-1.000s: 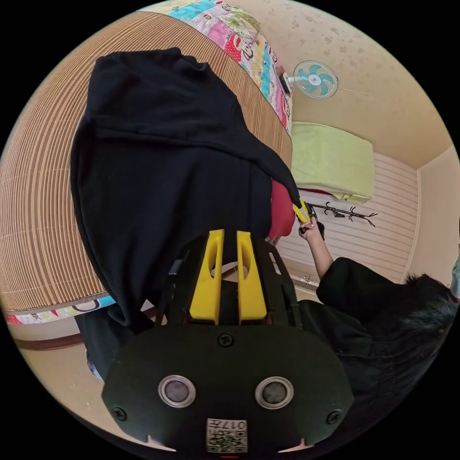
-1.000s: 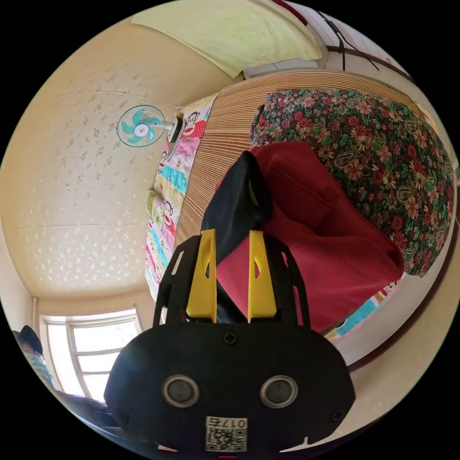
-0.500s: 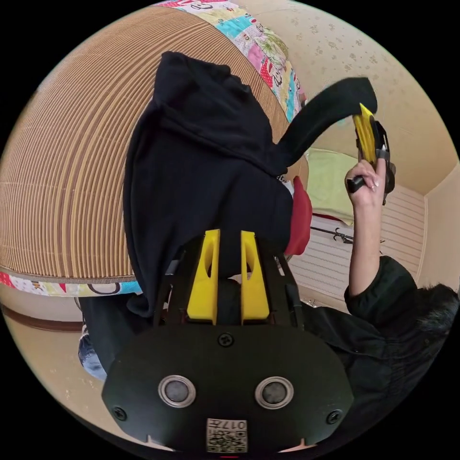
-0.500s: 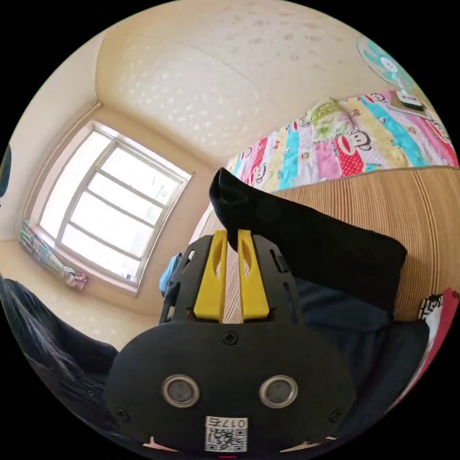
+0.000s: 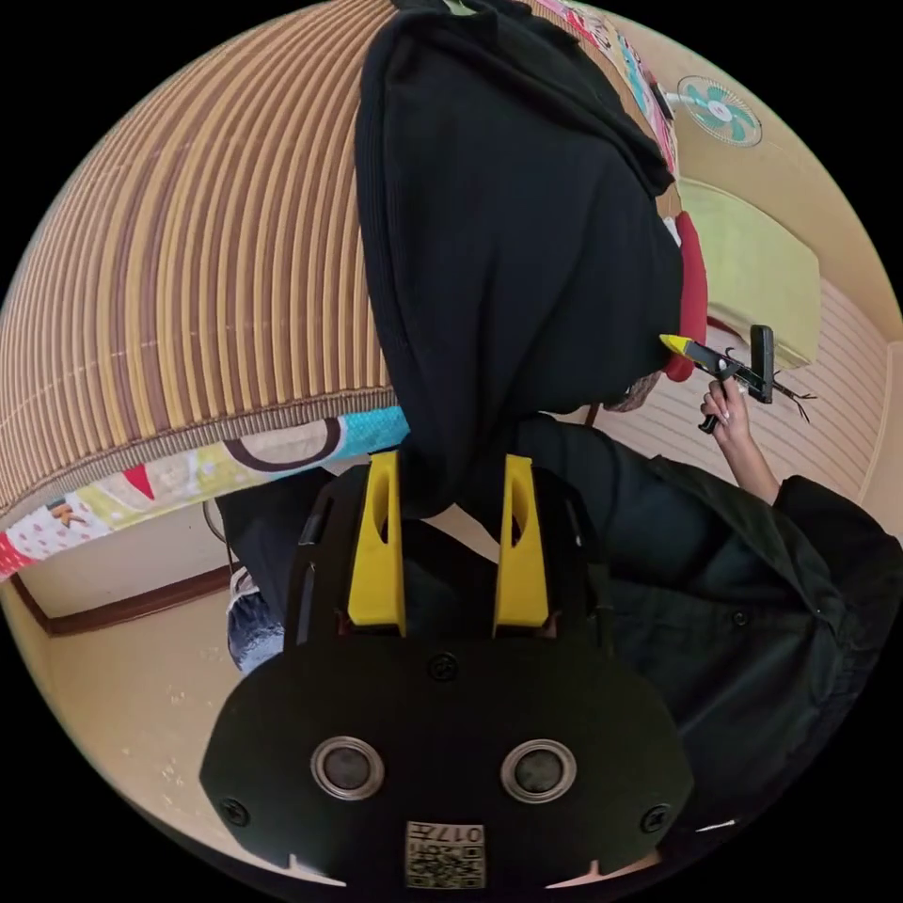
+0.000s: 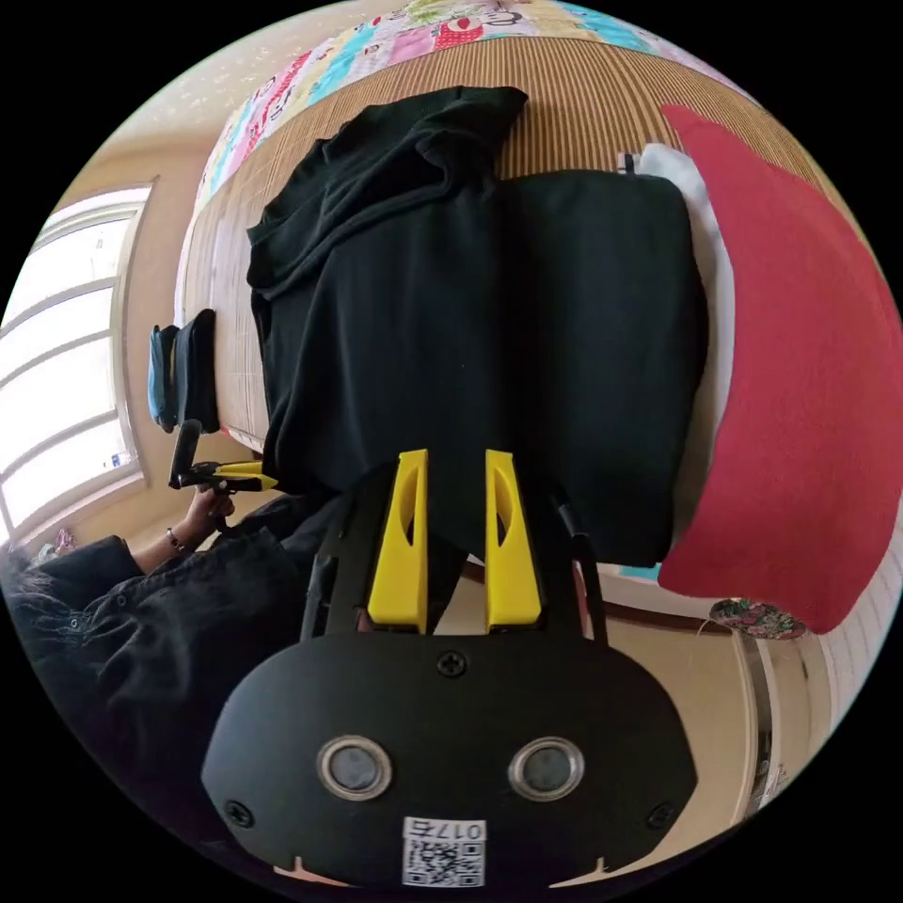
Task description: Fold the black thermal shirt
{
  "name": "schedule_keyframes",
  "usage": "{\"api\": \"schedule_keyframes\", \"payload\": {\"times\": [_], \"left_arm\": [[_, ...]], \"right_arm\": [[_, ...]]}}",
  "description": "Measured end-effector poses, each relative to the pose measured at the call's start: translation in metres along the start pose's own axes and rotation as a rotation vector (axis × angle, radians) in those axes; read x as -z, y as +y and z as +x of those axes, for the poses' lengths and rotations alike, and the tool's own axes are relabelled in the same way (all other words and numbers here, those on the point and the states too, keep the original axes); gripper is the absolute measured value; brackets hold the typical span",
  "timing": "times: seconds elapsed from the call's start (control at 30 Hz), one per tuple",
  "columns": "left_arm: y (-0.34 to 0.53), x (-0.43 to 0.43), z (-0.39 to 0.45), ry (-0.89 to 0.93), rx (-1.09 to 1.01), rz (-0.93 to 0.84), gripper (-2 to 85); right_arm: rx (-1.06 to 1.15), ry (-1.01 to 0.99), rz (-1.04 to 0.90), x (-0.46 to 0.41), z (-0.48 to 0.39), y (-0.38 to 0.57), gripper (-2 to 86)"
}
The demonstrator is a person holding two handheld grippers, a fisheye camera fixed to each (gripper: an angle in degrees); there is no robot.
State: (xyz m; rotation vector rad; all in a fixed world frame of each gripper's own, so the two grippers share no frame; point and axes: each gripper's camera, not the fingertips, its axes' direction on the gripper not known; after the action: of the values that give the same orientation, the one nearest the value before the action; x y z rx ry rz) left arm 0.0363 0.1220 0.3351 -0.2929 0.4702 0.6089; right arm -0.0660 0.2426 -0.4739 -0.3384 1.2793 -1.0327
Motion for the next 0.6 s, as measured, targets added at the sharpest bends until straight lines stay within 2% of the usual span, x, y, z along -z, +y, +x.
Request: {"api": "schedule_keyframes", "payload": {"times": [0.17, 0.23, 0.37, 0.47, 0.57, 0.6], "left_arm": [[0.01, 0.003, -0.017, 0.066, 0.017, -0.019, 11.9], [0.017, 0.01, -0.027, 0.122, 0.034, -0.016, 5.1], [0.036, 0.041, -0.035, 0.253, -0.001, 0.004, 2.7], [0.058, 0.076, -0.035, 0.391, -0.071, 0.009, 1.5], [0.087, 0.122, -0.024, 0.491, -0.153, 0.03, 0.9], [0.101, 0.142, -0.02, 0.521, -0.173, 0.058, 0.7]], "right_arm": [[-0.002, -0.036, -0.129, -0.038, 0.031, 0.016, 11.6], [-0.016, -0.041, -0.164, -0.06, 0.045, 0.016, 11.4], [-0.002, -0.038, -0.208, -0.072, 0.058, 0.016, 9.1], [0.09, -0.026, -0.279, -0.071, 0.058, 0.028, 5.3], [0.145, -0.201, -0.249, -0.042, 0.066, 0.049, 3.5], [0.174, -0.332, -0.21, -0.022, 0.072, 0.06, 3.1]]}}
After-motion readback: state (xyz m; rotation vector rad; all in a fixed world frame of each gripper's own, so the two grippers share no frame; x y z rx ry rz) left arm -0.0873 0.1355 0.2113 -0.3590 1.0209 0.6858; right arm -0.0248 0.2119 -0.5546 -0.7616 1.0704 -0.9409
